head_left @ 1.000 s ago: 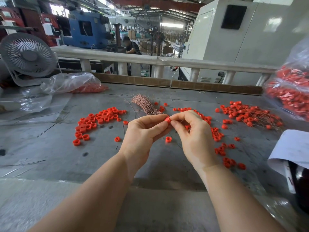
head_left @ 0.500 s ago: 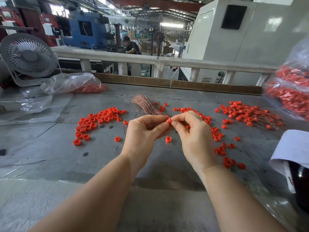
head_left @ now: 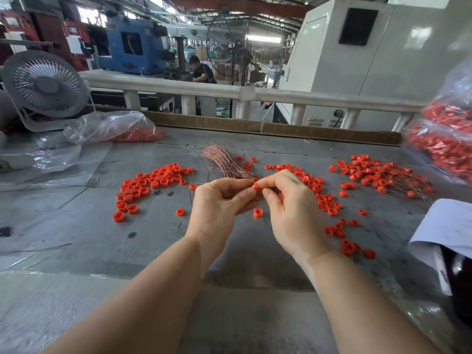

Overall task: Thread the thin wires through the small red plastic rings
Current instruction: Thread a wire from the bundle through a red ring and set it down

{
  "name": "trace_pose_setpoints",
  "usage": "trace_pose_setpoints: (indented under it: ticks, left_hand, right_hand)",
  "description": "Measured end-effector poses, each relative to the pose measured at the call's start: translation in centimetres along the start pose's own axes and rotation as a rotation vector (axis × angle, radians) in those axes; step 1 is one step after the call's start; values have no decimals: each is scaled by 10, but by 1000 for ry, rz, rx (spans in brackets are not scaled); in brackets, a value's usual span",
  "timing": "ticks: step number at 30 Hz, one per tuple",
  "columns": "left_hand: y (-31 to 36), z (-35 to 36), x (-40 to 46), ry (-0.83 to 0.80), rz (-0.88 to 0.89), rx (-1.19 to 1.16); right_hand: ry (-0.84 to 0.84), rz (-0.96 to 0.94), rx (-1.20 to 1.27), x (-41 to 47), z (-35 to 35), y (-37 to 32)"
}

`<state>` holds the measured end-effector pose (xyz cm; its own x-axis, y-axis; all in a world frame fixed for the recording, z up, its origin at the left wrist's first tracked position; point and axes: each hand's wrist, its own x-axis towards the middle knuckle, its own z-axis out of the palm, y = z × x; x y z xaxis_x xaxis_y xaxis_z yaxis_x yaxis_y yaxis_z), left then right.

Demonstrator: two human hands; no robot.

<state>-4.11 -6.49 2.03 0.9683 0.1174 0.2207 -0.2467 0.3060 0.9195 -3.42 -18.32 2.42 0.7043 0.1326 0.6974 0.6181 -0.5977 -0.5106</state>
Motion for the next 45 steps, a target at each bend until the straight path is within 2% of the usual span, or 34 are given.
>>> trace_pose_setpoints:
  ticks: [6,14,21,40,42,45]
  left_hand:
    - [0,-1,0,-4,-42,-10]
    - [1,0,-2,-4,-114,59]
    - [8,1,-3,-58,-171,1]
    - [9,-1,-1,-93,-175,82]
    - [9,-1,-1,-88,-154,83]
    - [10,-1,-1,-66,-86,81]
  right_hand:
    - [9,14,26,-3,0,-4]
    - [64,-28,-133,-7,-3,-1]
    - [104,-29,-114,-3,-3,1]
    - [42,-109,-332,0,2,0]
    - [50,-91,-307,1,3,0]
    - [66,19,-73,3,5,1]
